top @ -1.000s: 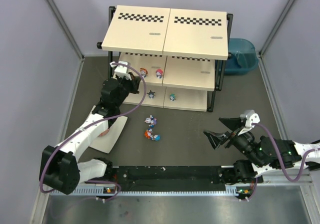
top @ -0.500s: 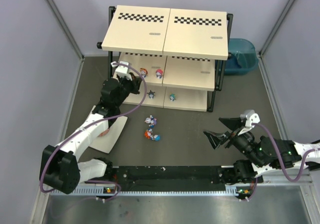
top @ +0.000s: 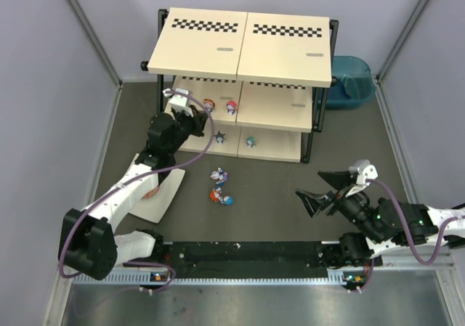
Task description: Place and organize the plastic toys onto the shelf
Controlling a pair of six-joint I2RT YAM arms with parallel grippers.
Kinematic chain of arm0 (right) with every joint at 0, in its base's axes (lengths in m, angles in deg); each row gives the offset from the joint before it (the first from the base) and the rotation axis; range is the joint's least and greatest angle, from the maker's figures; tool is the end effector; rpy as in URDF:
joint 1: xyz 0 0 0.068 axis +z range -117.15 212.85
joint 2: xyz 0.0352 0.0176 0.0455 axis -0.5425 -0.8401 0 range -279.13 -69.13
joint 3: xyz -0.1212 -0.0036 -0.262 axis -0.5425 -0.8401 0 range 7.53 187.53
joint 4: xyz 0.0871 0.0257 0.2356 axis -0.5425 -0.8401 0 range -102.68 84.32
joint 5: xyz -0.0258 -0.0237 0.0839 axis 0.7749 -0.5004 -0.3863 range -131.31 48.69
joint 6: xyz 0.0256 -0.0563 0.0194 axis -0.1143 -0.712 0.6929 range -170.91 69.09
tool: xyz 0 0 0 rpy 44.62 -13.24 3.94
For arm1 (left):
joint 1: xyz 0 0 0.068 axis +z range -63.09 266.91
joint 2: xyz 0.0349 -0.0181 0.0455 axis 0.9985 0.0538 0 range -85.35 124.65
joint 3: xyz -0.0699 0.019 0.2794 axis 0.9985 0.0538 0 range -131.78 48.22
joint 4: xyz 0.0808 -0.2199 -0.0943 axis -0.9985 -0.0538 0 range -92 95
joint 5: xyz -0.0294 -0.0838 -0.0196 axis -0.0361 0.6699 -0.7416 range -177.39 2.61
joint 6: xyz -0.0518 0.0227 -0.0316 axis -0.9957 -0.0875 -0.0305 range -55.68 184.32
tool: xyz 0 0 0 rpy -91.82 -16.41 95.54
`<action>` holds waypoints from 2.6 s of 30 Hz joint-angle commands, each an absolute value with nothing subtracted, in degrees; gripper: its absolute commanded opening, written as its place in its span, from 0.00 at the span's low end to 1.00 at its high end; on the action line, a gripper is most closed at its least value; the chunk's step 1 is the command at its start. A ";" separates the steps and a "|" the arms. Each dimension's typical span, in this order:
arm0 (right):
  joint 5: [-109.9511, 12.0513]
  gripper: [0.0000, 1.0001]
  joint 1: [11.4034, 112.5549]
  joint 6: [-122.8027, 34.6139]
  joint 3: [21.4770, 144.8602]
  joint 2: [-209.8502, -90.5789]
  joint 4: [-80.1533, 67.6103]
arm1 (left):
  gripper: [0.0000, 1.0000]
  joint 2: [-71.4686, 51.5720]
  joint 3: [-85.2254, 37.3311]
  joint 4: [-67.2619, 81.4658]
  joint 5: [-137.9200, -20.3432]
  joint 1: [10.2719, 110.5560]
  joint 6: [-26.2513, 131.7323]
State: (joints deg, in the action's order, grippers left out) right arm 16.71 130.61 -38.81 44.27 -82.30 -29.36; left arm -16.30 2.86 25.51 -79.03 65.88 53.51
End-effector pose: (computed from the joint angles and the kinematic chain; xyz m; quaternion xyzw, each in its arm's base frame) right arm 0.0371 0.0450 0.3263 -0.1696 0.6868 0.3084 0.6359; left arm 0.2618 -0.1085 0.3288 0.1145 0.7171 -0.2389 0.6446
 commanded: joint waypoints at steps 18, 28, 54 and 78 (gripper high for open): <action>17.31 0.96 131.11 -38.87 44.18 -81.70 -28.97 | 0.00 -15.13 0.67 26.88 -75.88 65.64 52.81; 17.49 0.96 131.11 -38.52 43.75 -81.35 -28.97 | 0.00 -14.87 0.59 27.15 -75.97 65.47 52.72; 17.66 0.96 131.11 -38.43 43.39 -81.00 -28.97 | 0.00 -13.81 0.32 27.76 -75.88 65.29 52.54; 18.02 0.96 131.11 -39.13 43.66 -80.82 -29.06 | 0.00 -15.04 1.81 28.29 -75.53 65.21 52.46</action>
